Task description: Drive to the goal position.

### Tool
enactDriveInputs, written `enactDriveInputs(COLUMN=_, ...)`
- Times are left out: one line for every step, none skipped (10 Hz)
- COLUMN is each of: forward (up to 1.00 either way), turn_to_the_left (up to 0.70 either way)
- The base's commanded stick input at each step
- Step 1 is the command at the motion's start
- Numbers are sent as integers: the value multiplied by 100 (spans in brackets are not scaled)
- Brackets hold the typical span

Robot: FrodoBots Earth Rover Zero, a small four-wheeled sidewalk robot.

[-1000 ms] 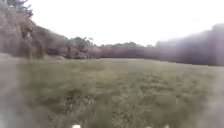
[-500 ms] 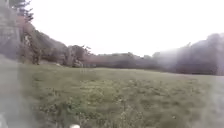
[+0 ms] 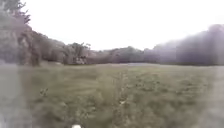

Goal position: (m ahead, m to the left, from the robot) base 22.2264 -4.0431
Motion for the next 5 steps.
enactDriveInputs(forward=70, turn_to_the_left=0)
enactDriveInputs(forward=70, turn_to_the_left=0)
enactDriveInputs(forward=70, turn_to_the_left=0)
enactDriveInputs(forward=70, turn_to_the_left=0)
enactDriveInputs(forward=70, turn_to_the_left=0)
